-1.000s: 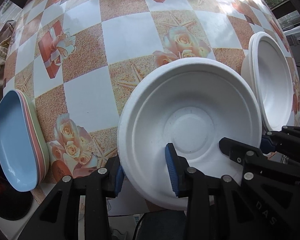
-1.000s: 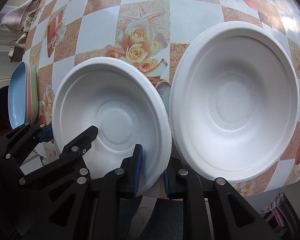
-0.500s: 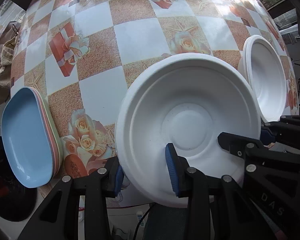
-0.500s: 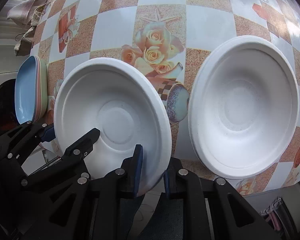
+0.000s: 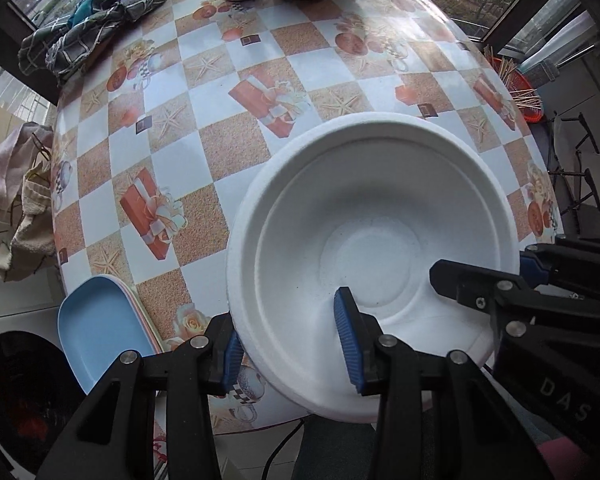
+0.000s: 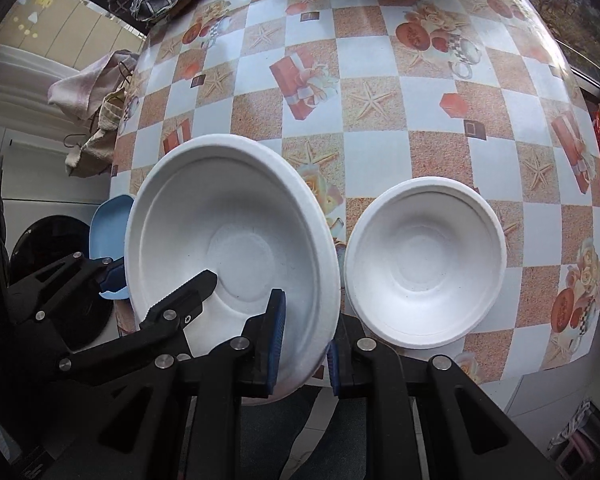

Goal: Organize plates and bowls
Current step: 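Lift the white bowl with both grippers and carry it to the bowl stack, then lower the white bowl onto the bowl stack and open both grippers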

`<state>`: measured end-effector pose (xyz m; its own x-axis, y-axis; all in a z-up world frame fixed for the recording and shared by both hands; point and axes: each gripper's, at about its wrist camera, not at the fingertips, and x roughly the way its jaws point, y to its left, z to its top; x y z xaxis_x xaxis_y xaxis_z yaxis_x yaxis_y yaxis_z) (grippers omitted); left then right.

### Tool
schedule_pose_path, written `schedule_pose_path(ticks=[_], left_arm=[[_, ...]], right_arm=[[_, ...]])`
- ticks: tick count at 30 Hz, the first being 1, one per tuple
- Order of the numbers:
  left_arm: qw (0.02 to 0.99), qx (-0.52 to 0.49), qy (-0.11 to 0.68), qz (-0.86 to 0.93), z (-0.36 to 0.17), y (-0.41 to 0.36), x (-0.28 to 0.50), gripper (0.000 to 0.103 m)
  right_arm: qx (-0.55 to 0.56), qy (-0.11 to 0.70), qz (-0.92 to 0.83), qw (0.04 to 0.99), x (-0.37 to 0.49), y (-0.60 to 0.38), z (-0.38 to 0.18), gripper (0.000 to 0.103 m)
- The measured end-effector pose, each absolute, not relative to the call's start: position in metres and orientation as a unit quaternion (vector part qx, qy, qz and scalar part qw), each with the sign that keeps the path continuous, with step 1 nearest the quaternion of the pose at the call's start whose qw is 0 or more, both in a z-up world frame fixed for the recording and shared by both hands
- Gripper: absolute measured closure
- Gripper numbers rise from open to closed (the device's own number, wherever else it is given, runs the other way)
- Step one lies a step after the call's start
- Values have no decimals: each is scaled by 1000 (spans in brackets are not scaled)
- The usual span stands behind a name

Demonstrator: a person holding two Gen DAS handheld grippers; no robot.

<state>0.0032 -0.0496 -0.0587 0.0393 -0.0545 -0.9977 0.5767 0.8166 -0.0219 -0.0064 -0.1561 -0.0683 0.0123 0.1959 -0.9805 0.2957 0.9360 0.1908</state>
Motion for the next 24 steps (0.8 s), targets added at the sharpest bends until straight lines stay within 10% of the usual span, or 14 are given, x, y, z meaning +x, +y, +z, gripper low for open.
schedule_pose_path(ticks=[20,21,23,24], left_arm=[[664,293,619,-300,-95,-153,-13,54],[665,286,620,-302,-92,-148,-10,50],[661,271,631,-302,-87,-137,-5,46],[659,270,634,-300,-85,-133,-4,44]], right_arm=[[264,696,-168,646,-63,-269,-92,81],[267,694,-169,647,-65,-272,-91,76],[272,684,-171,654,-67,-276,-87,8],[273,678,-170,661,-68,-278,-83,1]])
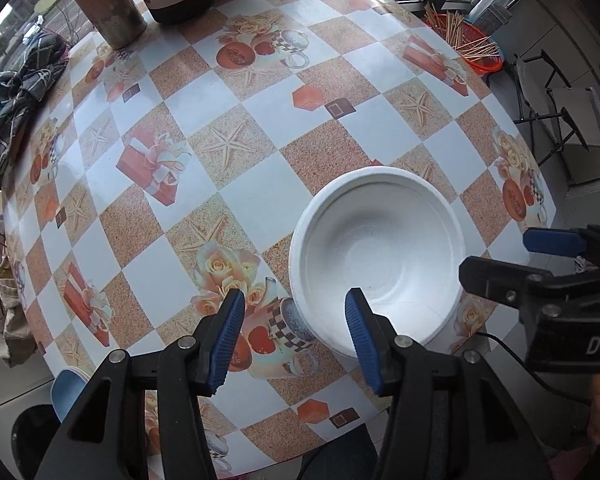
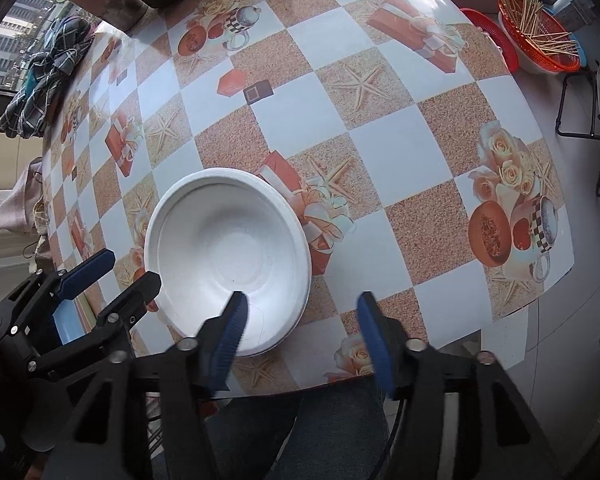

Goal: Organize plates and bowls
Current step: 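Lower the white bowl onto the bowl stack and open both grippers, then move both open grippers to the rim of the white bowl stack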

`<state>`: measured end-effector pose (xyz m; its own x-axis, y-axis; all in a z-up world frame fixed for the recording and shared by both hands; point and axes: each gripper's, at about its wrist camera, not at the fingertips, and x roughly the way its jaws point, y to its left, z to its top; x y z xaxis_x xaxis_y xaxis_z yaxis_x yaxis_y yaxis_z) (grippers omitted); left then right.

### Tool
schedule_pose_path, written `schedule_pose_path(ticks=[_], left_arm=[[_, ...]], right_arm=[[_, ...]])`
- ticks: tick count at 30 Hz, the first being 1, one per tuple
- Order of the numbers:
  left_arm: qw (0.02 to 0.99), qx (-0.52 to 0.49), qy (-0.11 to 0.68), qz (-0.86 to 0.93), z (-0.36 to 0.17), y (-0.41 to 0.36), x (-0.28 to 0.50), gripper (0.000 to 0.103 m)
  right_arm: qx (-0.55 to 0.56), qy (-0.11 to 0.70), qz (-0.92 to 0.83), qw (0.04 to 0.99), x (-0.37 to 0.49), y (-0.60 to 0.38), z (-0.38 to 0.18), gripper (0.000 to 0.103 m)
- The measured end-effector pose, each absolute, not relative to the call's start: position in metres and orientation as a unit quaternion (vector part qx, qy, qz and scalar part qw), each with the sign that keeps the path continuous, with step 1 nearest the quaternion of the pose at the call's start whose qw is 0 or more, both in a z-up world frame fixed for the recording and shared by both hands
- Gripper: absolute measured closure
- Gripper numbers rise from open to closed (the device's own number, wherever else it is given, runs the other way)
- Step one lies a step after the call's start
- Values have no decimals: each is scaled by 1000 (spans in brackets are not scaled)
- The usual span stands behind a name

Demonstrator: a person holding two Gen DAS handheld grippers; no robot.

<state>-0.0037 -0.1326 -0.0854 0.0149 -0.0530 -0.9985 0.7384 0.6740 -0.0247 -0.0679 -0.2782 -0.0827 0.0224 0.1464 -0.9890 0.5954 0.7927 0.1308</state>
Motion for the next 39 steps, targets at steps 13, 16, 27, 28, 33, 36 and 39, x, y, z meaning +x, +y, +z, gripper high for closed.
schedule_pose_path(ticks=[13,16,27,28,33,36,39], left_arm=[[617,252,684,-295,-89,-88,-24,13],[619,250,681,-302,-87,-89,-27,0],[621,245,684,-293,-87,-83,-21,0],[621,245,684,-293,-86,-83,-21,0],[621,246,685,-292,-87,-83,-21,0],[621,244,685,-293,-87,-82,-20,0],[620,243,685,-295,-86,-83,-20,0]], right_arm=[[229,673,-184,679,-83,-253,-71,1],[231,680,-187,671,-85,-251,-76,1],[246,689,-195,653,-88,-249,-82,1],[247,690,-195,652,-88,-249,-83,1],[248,693,-197,647,-88,-248,-85,1],[249,695,-198,644,-88,-249,-86,1],[249,698,-198,642,-88,-250,-87,1]])
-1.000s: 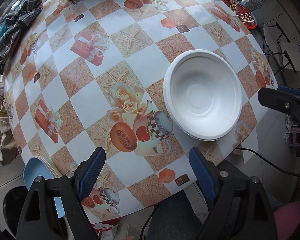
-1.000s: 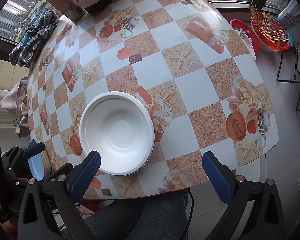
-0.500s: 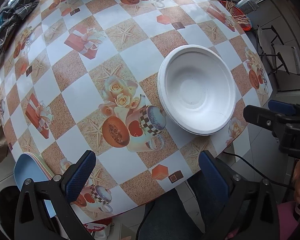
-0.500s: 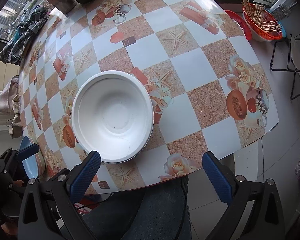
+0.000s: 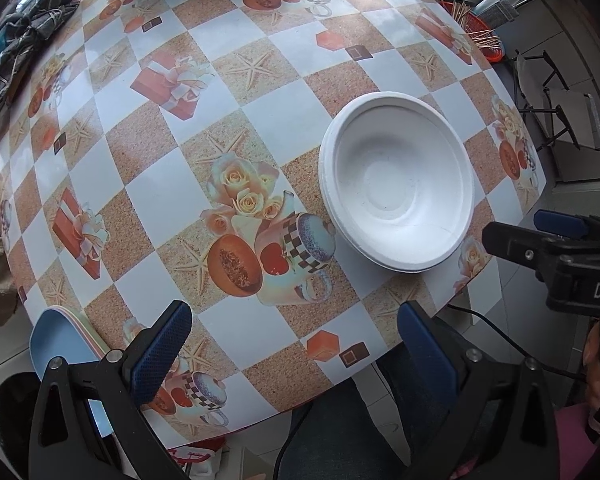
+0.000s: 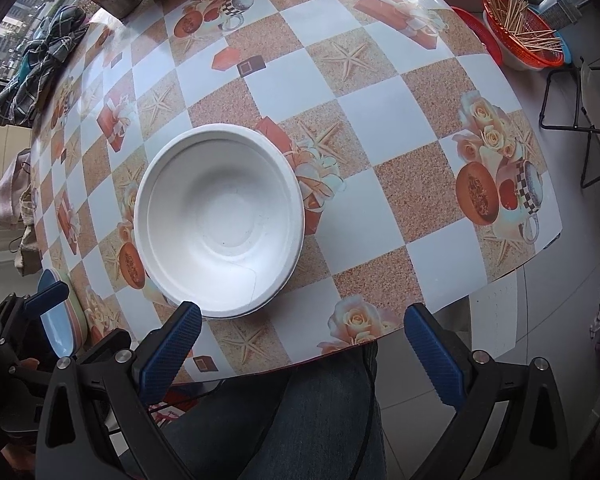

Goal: Organize plates and bowls
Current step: 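Move both open grippers to the rim of the white bowl stack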

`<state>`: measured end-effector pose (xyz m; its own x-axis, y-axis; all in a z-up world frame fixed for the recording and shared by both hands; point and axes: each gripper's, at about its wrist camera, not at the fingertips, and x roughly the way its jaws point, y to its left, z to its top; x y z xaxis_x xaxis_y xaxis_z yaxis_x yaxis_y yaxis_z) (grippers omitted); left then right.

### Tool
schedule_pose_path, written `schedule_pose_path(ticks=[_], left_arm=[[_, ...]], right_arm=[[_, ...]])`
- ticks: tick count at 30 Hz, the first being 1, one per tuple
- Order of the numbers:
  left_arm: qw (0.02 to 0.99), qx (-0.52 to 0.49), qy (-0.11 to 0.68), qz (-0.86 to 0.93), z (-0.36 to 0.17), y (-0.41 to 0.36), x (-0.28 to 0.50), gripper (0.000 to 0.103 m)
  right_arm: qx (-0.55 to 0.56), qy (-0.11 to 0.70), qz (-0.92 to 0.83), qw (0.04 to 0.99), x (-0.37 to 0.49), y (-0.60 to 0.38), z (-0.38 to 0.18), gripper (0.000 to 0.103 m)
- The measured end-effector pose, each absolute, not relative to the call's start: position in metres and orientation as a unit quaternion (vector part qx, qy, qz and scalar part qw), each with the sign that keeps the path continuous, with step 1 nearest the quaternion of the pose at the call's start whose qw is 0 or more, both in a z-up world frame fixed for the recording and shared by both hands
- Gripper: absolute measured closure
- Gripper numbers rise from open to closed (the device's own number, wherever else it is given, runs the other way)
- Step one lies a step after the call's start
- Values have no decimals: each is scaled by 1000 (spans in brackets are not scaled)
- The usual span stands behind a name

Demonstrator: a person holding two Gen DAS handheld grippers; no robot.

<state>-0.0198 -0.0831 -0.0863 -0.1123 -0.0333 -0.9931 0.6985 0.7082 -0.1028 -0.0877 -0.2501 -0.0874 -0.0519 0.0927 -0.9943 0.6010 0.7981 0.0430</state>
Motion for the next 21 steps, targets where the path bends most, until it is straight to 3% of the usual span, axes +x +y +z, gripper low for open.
schedule_pose_path(ticks=[21], left_arm=[[616,248,685,-299,-89,-91,-20,0]], right_arm=[[247,706,-200,633,-89,-254,-93,1]])
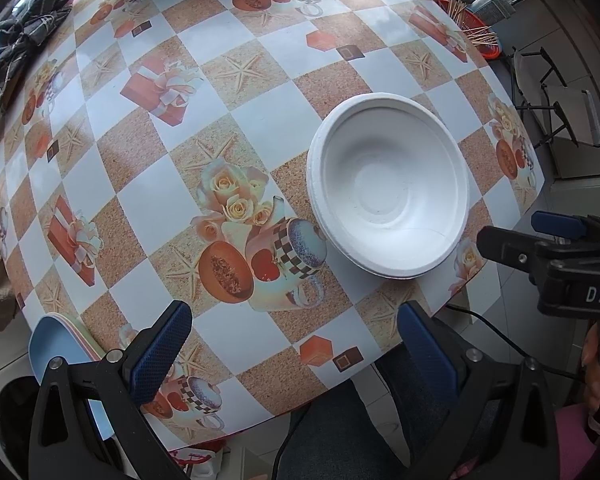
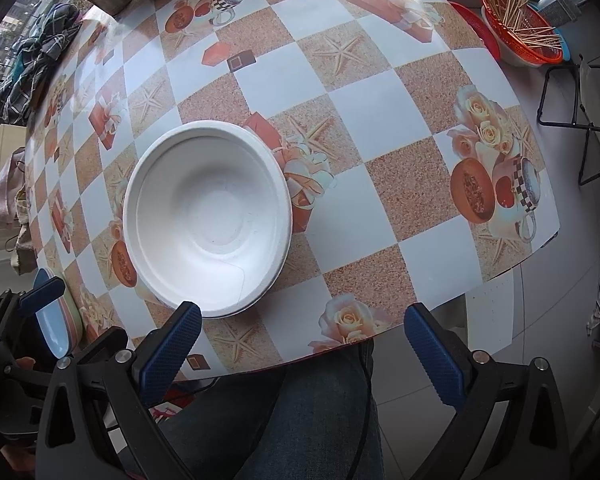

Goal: Organize plates and bowls
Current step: 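Move both open grippers to the rim of the white bowl stack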

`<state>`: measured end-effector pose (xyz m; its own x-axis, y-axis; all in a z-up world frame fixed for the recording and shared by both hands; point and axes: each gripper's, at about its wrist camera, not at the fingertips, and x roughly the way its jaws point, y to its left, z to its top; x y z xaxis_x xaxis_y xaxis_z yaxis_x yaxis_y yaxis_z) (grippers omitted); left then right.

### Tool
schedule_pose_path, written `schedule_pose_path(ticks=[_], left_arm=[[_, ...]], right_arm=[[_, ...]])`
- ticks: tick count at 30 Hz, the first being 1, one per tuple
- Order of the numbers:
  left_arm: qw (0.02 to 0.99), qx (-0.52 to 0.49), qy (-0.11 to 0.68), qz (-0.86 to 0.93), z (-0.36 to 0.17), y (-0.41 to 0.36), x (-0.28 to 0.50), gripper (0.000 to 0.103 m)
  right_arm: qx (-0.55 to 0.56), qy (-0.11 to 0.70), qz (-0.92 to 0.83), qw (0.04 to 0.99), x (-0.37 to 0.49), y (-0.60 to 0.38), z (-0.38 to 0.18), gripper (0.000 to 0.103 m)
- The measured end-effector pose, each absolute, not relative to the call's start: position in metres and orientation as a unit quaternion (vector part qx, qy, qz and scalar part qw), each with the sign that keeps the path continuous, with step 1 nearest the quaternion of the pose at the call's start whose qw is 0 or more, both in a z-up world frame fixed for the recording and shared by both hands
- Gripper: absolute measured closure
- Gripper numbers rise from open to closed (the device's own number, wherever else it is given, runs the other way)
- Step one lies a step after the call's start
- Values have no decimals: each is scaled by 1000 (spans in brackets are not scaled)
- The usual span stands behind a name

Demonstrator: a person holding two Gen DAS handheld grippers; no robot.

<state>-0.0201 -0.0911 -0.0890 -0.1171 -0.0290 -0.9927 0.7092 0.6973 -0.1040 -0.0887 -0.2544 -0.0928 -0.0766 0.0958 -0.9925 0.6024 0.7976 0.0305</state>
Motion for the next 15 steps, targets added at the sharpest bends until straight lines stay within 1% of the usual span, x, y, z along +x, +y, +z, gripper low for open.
schedule_pose_path(ticks=[15], left_arm=[[617,252,683,-299,-90,-95,-21,0]], right_arm=[[251,717,-198,620,-92,-258,-102,1]])
